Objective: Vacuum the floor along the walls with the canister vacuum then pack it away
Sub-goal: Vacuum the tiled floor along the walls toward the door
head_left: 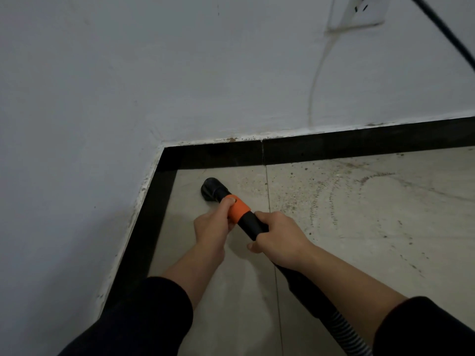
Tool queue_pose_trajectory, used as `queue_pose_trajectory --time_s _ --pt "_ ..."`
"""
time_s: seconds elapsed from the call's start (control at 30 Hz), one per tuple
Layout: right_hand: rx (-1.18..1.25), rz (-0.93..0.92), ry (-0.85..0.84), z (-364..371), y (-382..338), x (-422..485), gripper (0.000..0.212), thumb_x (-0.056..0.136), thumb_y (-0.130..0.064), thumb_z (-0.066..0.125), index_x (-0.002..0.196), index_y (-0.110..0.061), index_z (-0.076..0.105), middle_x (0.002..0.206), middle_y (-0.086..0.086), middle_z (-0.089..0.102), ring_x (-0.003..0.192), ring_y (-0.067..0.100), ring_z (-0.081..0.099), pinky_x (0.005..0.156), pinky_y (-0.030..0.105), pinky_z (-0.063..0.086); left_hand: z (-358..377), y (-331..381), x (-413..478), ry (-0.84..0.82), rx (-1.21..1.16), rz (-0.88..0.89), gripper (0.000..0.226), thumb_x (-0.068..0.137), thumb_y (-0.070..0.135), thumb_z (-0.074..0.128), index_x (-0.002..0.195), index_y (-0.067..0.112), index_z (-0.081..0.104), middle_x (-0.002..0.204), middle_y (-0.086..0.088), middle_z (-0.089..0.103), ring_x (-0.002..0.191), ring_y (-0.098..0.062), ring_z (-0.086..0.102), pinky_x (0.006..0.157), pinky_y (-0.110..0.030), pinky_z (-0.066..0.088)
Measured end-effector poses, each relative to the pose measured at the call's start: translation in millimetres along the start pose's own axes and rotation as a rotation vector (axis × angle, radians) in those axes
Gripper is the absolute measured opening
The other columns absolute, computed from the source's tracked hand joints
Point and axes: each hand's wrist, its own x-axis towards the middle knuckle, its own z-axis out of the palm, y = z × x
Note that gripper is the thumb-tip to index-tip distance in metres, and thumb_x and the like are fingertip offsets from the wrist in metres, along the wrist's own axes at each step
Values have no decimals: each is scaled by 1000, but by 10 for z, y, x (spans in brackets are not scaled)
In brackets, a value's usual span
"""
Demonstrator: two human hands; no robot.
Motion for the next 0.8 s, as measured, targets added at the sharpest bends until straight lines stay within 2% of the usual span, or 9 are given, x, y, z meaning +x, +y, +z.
queue_pose_trajectory --time_s 0.13,0.3,0.47,0.57,0.8 --pt "-31 -2 51 -46 36 -18 18 79 -8 68 94 -11 59 69 1 53 56 13 49 48 19 38 90 -10 -7 -45 -25 -6 22 80 27 77 78 11 62 91 -10 67 91 -23 66 88 -36 55" --pt "-35 -15 69 -35 67 -74 19 79 -8 68 96 -10 60 71 3 54 58 15 50 51 22 39 121 -10 -59 -33 -41 -17 23 80 24 77 74 10 60 81 -7 64 83 -20 64 85 -34 54" --pt "-6 -16 24 49 25 -73 21 79 -10 69 98 -11 61 72 2 55 60 14 50 54 23 39 -49 -30 -43 -4 -4 -12 23 79 26 77 75 10 62 84 -10 66 85 -21 66 86 -35 55" --pt "22 -13 -10 136 -31 -35 22 78 -10 70 97 -11 61 74 2 56 63 16 53 56 25 41 -161 -4 -25 24 16 -4 23 81 28 76 76 10 62 84 -9 66 79 -19 64 82 -32 54" --pt "20 -39 -55 355 -156 11 25 78 -12 71 100 -12 59 81 3 56 72 19 54 53 21 38 -434 -28 127 38 28 -17 32 76 35 77 92 9 68 101 -13 71 91 -22 69 87 -37 56"
